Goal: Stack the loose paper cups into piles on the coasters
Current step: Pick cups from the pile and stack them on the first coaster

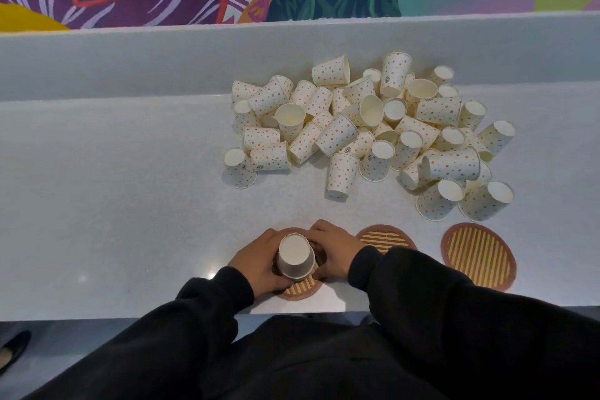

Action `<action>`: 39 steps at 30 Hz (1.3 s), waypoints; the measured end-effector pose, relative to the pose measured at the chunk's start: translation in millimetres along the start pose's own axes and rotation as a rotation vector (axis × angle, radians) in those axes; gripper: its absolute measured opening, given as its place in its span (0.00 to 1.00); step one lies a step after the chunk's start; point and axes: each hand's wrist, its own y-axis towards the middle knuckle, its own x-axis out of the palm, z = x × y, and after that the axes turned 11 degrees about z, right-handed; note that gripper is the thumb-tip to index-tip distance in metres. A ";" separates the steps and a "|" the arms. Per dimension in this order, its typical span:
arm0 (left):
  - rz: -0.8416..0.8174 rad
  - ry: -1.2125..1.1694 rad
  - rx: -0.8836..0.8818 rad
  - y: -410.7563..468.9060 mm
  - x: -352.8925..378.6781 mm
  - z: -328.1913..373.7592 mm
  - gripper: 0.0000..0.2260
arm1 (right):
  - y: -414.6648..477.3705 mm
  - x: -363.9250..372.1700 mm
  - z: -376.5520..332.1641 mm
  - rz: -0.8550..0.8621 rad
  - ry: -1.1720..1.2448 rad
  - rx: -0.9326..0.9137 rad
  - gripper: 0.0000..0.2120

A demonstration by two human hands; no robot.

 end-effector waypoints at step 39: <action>0.516 0.014 -0.220 95.6 -84.2 -49.4 0.40 | 62.3 -96.1 37.4 0.329 -0.797 -0.163 0.25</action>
